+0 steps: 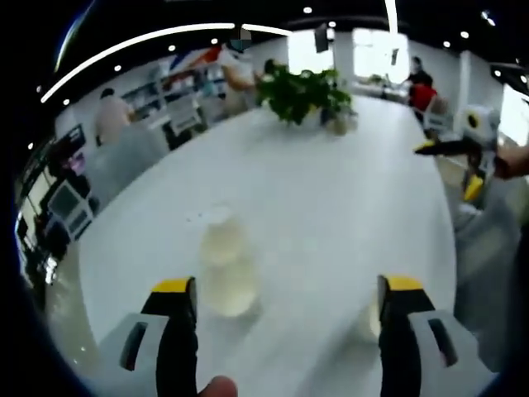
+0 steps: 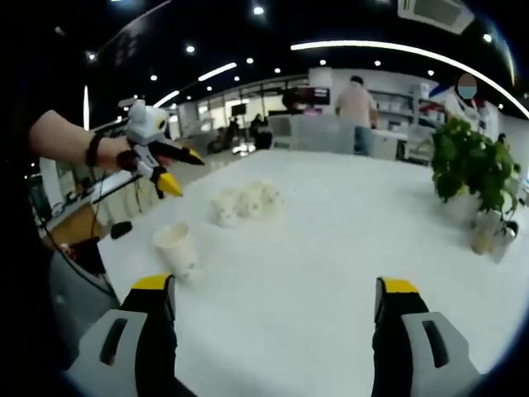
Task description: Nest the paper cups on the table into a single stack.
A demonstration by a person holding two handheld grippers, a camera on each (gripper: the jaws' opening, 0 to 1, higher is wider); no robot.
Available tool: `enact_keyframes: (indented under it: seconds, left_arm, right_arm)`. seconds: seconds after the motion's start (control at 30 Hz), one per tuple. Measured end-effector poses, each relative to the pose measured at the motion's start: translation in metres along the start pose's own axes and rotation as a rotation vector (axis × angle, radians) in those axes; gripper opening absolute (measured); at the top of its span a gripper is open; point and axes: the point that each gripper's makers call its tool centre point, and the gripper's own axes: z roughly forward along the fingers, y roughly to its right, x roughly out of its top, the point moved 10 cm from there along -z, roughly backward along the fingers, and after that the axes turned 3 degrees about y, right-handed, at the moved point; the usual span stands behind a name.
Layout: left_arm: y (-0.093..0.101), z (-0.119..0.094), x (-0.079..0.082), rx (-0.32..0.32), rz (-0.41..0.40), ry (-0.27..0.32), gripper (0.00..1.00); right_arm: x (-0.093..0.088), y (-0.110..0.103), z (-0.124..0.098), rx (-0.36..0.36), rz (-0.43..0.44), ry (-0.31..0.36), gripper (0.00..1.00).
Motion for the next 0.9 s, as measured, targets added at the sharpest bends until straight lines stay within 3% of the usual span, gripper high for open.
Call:
enact_keyframes:
  seconds: [0.17,0.27,0.33,0.47,0.9]
  left_arm:
    - [-0.002,0.009,-0.001,-0.003,0.019,-0.03,0.86]
    - [-0.001,0.016,-0.007,-0.026,0.016,-0.089,0.85]
    - [0.0,0.02,-0.009,-0.029,0.025,-0.088,0.84]
    - [-0.001,0.028,-0.013,-0.042,0.077,-0.147,0.82]
    - [-0.013,0.047,-0.014,-0.055,0.058,-0.197,0.76]
  right_arm:
    - [0.001,0.002,0.004,0.003,-0.072,-0.014,0.99]
    - [0.004,0.005,0.007,0.007,-0.048,-0.001,0.99]
    - [0.004,0.006,0.007,0.007,-0.037,0.007,0.99]
    - [0.005,0.006,0.006,0.002,0.037,0.047,0.99]
    - [-0.003,0.006,-0.001,-0.015,0.085,0.05,0.98]
